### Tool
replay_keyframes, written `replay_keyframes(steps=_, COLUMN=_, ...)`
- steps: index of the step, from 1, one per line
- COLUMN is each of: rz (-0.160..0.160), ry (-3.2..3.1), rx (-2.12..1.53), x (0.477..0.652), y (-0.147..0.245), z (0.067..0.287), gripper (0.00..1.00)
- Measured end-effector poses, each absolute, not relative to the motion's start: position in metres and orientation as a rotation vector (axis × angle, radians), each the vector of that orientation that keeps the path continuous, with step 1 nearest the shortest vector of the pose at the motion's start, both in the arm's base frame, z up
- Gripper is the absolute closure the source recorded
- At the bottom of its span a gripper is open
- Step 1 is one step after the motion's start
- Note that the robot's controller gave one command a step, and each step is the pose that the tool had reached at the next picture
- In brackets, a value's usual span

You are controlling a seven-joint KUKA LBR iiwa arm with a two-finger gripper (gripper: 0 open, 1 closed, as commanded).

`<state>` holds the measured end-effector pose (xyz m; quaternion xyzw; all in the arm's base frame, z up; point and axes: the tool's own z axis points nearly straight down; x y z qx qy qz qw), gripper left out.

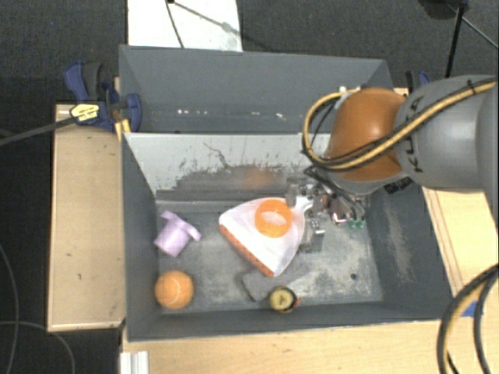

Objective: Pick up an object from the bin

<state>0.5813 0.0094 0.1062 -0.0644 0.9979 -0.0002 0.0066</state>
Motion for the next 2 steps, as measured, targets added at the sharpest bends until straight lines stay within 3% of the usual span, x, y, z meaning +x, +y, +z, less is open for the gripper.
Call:
replay_keyframes(steps=1, rz=0.001, ry=3.134, rx=-0.235, x=0.5686, y=0.0116, z=0.0702, gripper=1.00)
replay_keyframes(steps=2, rz=0.001, ry=3.134, rx=-0.235, x=0.5686, y=0.0116, z=0.0702, gripper=1.00)
